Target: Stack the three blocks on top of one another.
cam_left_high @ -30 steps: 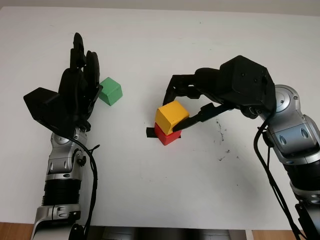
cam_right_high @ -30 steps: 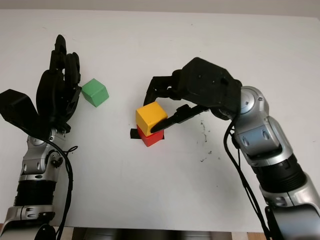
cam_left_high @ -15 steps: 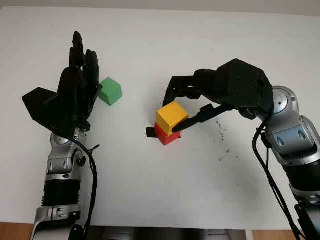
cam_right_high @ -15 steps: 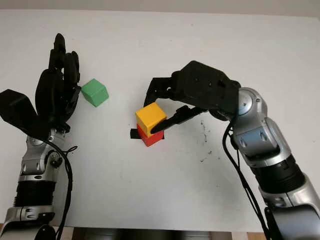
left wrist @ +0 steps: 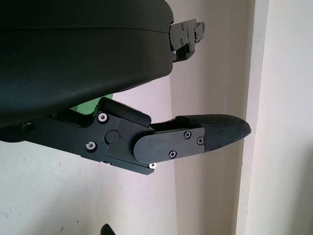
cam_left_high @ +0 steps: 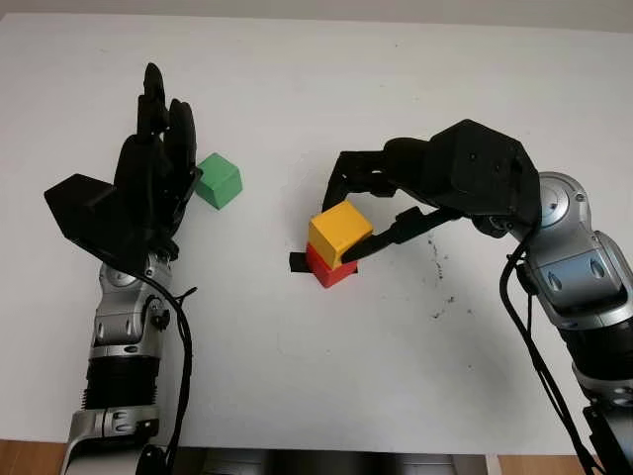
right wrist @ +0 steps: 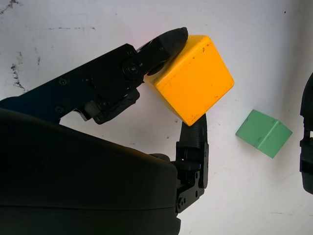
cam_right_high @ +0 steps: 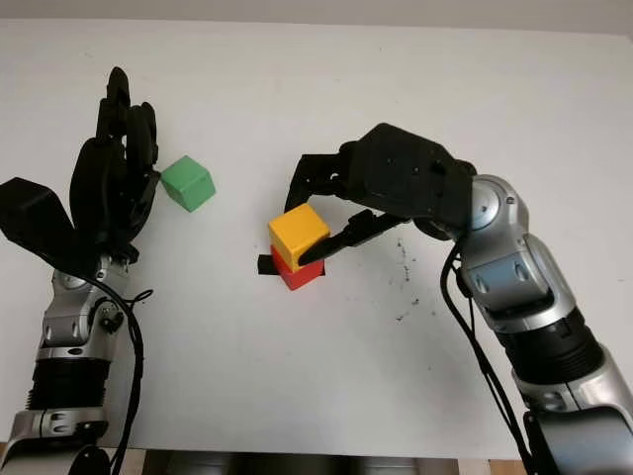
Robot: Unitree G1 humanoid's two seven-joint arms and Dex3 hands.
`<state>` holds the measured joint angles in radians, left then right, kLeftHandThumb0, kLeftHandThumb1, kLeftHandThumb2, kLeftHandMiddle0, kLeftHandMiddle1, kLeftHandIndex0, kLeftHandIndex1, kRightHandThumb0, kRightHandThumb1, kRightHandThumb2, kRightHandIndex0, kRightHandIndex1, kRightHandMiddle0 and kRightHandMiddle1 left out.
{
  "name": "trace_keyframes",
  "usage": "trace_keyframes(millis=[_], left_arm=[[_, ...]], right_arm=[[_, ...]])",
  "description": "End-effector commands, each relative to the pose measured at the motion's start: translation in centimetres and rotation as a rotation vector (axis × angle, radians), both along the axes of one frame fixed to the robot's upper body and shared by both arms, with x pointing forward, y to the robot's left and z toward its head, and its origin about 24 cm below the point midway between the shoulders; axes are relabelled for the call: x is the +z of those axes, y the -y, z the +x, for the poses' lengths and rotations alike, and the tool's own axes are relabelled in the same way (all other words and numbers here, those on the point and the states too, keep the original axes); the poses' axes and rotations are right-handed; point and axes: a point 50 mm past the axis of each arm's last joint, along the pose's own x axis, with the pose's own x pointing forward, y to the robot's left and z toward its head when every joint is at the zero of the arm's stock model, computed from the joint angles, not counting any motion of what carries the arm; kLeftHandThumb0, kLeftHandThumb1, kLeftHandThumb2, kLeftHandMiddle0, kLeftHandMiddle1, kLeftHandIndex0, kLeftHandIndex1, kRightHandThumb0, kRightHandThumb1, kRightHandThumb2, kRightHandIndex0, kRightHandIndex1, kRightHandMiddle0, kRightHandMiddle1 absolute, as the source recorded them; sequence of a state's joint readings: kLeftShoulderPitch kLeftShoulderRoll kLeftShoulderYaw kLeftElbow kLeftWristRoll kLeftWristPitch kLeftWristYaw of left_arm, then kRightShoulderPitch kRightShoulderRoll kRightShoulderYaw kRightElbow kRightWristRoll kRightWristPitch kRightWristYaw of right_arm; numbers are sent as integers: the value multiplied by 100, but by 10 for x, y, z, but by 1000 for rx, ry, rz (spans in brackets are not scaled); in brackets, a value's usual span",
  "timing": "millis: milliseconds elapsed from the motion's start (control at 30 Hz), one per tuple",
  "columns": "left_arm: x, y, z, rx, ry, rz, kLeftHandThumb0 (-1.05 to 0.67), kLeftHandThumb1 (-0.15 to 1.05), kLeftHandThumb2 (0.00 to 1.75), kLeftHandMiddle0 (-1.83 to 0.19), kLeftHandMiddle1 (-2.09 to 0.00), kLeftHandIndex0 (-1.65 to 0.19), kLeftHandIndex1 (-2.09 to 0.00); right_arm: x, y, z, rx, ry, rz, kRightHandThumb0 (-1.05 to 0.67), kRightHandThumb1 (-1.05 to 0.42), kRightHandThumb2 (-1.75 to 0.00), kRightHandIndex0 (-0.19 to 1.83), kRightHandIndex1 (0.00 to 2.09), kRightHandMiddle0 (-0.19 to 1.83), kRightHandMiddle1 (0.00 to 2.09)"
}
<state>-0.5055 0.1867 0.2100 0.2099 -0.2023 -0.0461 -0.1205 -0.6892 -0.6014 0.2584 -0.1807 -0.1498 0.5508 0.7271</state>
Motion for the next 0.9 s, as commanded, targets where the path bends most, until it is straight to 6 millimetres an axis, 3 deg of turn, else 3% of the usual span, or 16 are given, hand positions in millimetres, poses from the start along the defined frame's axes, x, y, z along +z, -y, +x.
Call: trace_keyframes(millis=[0, 200, 533, 767, 867], left_arm=[[0, 0, -2, -1, 8, -6, -75, 105, 55, 15, -5, 19, -5], [0, 0, -3, 10, 11, 7, -75, 105, 55, 14, -6, 18, -6], [1, 1, -1, 9, 8, 6, -76, 105, 54, 13, -6, 18, -5], [2, 2, -1, 12, 9, 12, -76, 105, 53, 14, -5, 18, -5], [3, 2, -1, 6, 11, 13, -75, 105, 54, 15, -5, 19, -5]], right_arm=[[-6, 0, -2, 11, -18, -2, -44, -92, -5, 27, 6, 34, 162], [-8, 1, -2, 15, -28, -23, -47, -91, -5, 25, 5, 25, 154], [-11, 9, -6, 33, -11, -32, -50, -81, -5, 10, 0, -8, 114], [-10, 13, -10, 66, 6, -47, -58, -81, -5, -4, 1, -14, 70], [-10, 16, -13, 85, -6, -48, -61, -81, -5, -15, 1, -16, 41]])
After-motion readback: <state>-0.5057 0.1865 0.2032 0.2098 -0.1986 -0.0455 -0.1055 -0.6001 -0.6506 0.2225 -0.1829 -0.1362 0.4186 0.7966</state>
